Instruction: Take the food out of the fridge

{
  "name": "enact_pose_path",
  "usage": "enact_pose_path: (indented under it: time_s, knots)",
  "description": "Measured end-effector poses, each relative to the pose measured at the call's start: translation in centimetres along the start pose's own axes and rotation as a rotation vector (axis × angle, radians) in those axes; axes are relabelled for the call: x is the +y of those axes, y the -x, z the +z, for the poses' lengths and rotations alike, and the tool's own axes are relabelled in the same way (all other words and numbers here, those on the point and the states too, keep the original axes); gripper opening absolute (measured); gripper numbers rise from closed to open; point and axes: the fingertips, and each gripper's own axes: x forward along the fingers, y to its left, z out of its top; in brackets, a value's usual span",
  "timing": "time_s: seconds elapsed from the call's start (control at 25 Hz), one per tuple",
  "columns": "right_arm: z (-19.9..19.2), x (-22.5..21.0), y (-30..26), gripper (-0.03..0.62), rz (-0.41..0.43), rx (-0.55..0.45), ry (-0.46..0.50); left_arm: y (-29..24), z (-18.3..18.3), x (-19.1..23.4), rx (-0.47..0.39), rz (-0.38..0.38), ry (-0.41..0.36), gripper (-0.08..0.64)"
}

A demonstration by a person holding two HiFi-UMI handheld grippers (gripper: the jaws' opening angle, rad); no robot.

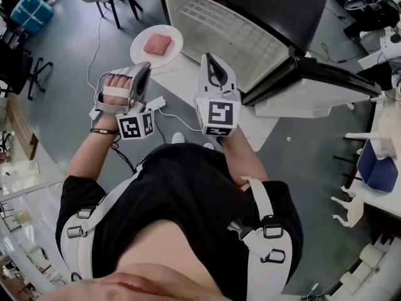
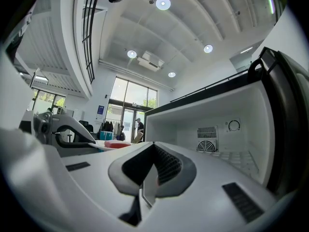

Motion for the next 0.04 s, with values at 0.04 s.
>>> enact_pose_path:
  time_s: [0.04]
  knots:
    - [-0.03,-0.03,0.06,0.006,-0.001,0.001,0.002,-0.03,0.1,0.01,-0.002,0.0,-0.001,0.017]
